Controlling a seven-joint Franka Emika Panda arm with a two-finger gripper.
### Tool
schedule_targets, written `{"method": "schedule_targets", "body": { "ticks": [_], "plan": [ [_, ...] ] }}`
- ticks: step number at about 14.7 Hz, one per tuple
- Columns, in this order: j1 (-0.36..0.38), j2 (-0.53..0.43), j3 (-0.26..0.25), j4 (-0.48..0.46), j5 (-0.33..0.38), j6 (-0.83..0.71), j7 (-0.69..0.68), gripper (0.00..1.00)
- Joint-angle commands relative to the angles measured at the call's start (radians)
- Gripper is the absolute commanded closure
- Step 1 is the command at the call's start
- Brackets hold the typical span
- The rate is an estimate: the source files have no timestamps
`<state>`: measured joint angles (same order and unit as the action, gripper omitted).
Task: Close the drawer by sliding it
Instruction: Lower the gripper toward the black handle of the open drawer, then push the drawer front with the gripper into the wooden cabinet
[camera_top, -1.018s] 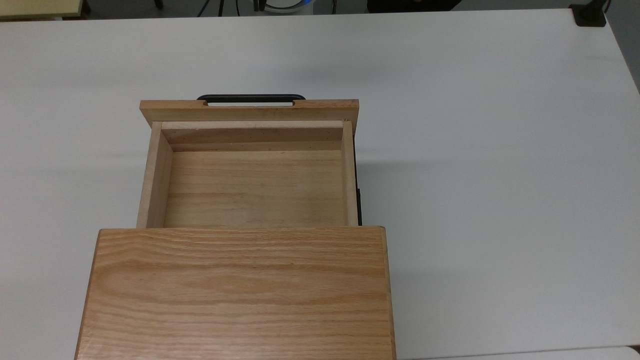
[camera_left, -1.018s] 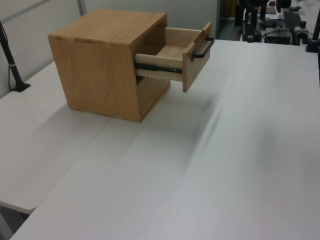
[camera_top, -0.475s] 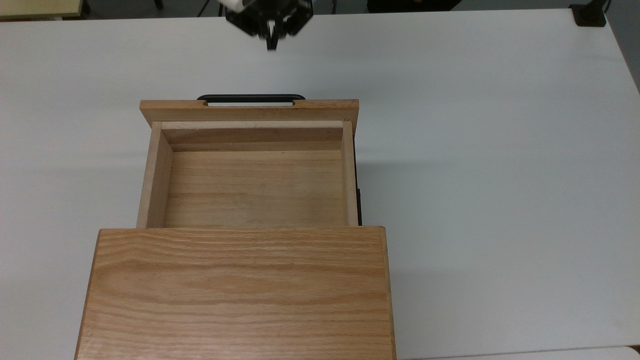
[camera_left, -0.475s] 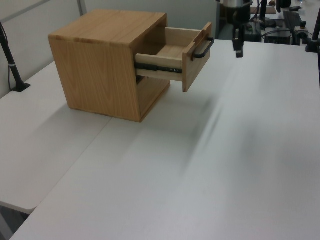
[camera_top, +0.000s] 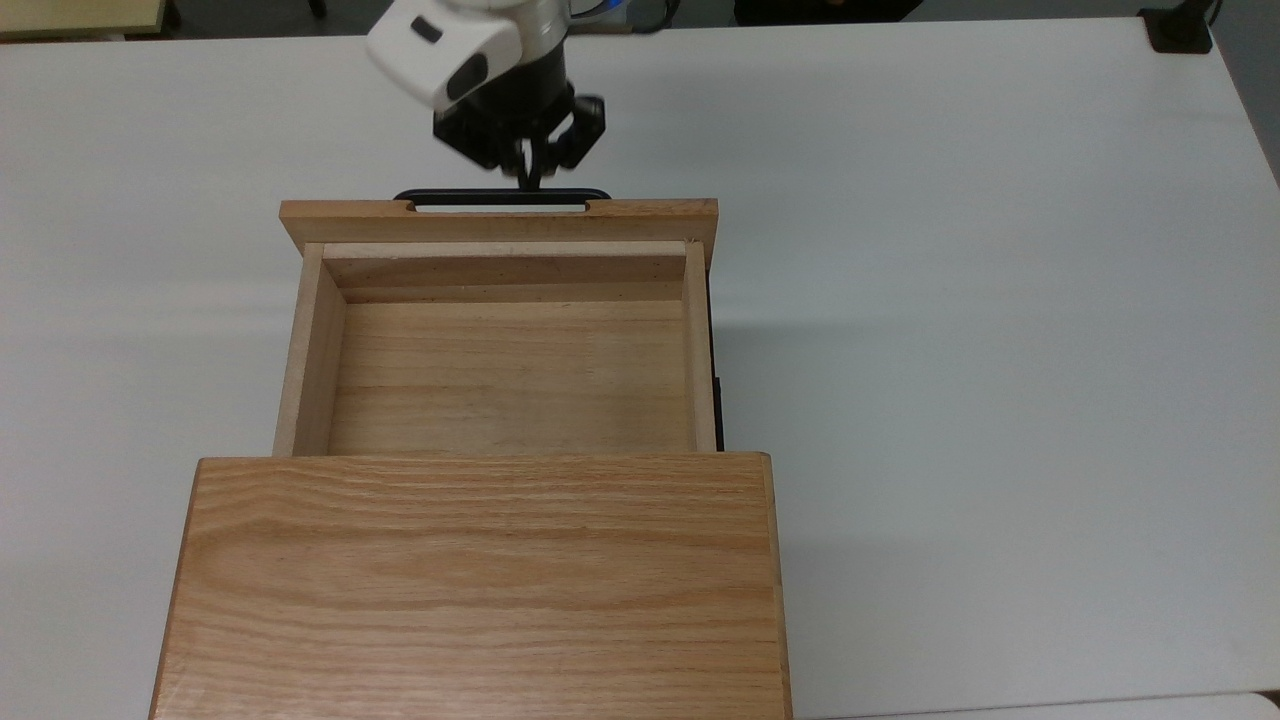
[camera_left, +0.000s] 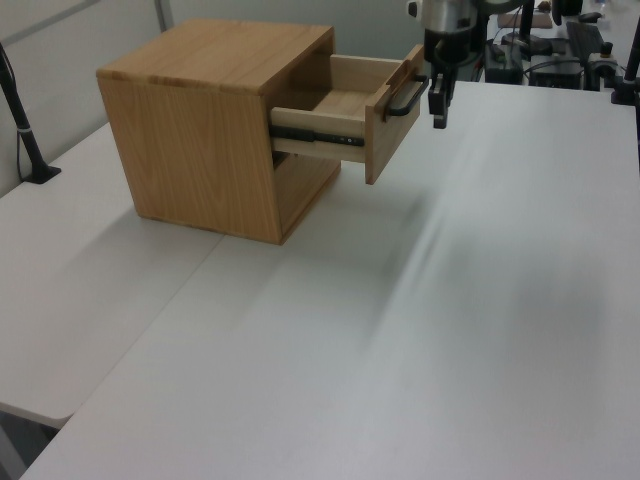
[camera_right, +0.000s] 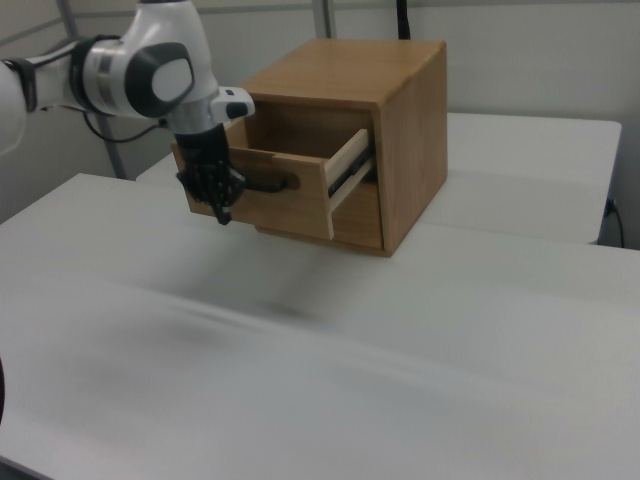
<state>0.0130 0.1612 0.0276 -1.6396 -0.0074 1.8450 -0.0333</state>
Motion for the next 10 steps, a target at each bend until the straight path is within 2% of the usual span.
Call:
{"method": "schedule_targets", "body": {
  "ticks": [1, 6, 7, 10],
  "plan": [
    [-0.022, 0.061, -0.002, 0.056, 0.024, 0.121, 0.01, 1.0],
    [-0.05, 0.174, -0.002, 0.197, 0.032, 0.229, 0.081, 1.0],
    [-0.05, 0.21, -0.002, 0.227, 0.035, 0.305, 0.09, 1.0],
    [-0.047, 0.245, 0.001, 0.227, 0.049, 0.507, 0.133, 1.0]
  ]
}}
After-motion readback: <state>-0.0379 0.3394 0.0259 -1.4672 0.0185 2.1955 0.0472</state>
